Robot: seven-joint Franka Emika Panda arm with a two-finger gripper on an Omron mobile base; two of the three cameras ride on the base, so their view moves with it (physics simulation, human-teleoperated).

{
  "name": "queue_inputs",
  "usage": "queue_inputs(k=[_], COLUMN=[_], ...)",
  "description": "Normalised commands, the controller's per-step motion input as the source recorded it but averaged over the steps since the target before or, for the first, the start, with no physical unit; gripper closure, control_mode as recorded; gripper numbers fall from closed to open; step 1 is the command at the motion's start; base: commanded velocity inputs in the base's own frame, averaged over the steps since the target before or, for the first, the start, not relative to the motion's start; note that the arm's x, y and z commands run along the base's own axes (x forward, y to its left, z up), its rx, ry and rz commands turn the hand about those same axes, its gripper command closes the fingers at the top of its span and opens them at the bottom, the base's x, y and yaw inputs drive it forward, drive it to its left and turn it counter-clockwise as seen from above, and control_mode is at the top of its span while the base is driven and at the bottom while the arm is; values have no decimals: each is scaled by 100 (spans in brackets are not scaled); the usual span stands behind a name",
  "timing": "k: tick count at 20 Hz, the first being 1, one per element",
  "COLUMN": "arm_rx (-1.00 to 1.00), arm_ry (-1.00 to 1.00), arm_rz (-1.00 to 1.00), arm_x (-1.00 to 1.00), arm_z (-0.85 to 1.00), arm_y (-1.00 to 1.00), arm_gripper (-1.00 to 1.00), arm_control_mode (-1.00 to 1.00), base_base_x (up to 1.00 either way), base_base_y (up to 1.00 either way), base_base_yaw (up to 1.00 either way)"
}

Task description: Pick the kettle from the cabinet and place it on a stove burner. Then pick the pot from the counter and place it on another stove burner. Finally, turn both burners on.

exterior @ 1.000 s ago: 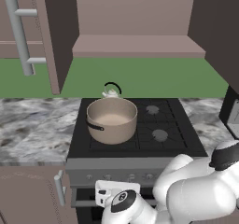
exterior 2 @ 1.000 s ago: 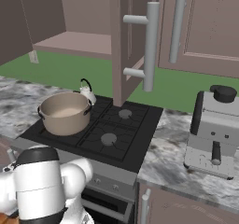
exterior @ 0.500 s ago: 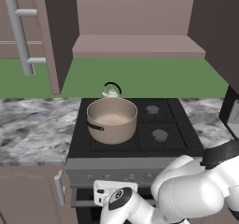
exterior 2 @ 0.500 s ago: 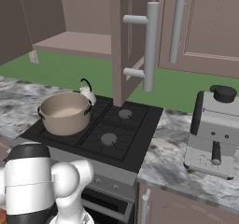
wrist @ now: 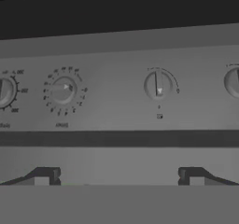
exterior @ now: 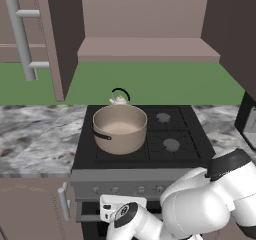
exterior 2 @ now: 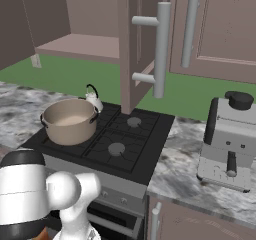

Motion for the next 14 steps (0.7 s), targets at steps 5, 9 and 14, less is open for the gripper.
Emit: queue_inputs(k=[5, 9, 14], arm_rx=[0, 0, 0], arm_ry=[-1, 0, 0], arm_rz=[0, 0, 0], arm_x=[8, 11, 10], arm_z=[-8, -9, -10], arm_y=[2, 4, 3], arm_gripper=[-100, -100, -100], arm_control_mode=[-100, -100, -100], base_base_x=[0, 0, 0], base_base_y=[0, 0, 0], base_base_yaw=[0, 0, 0])
